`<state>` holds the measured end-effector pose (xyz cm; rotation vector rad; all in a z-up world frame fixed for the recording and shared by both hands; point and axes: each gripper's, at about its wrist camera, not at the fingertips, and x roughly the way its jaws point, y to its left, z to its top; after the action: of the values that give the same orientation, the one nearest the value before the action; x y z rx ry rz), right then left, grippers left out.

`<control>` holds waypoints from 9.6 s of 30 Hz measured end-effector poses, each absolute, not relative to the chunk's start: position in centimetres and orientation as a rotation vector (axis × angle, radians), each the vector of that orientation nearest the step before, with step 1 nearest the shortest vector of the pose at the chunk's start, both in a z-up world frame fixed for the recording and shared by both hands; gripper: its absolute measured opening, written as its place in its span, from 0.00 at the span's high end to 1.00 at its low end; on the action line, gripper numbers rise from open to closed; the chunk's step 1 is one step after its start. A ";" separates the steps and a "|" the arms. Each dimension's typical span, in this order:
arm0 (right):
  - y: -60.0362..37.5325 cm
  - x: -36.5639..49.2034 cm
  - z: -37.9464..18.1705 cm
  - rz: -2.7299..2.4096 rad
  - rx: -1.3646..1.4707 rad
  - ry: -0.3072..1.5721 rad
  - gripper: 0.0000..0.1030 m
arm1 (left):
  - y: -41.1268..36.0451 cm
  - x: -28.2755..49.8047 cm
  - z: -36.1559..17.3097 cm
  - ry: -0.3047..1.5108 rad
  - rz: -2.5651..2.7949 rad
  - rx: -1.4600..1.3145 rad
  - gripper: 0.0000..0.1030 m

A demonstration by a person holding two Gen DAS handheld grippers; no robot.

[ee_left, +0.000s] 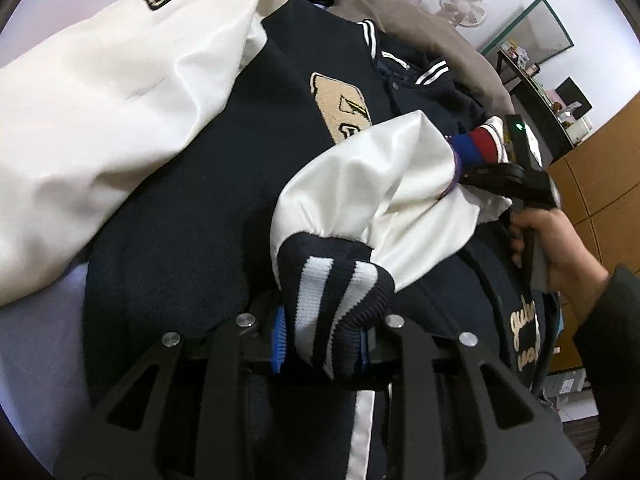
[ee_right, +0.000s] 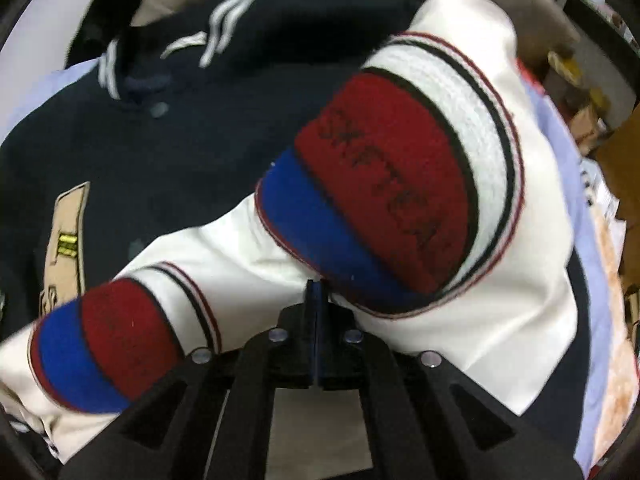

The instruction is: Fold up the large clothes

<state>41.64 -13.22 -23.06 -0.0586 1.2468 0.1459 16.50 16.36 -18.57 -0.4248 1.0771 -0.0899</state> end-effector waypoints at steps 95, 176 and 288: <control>-27.3 10.7 -24.5 0.360 0.315 1.109 0.97 | 38.1 -7.9 -7.9 0.948 0.221 -0.155 0.35; -31.9 10.8 -22.3 0.498 0.669 1.039 0.65 | -19.5 24.7 -13.0 1.171 -0.521 0.470 0.63; -36.8 -1.2 -15.1 0.251 0.162 0.763 0.55 | 15.1 -0.4 -9.9 0.850 0.010 0.200 0.38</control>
<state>-1.16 -36.83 -15.08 0.1619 0.7632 0.2510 -0.37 15.12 -9.93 0.2003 0.8500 0.0102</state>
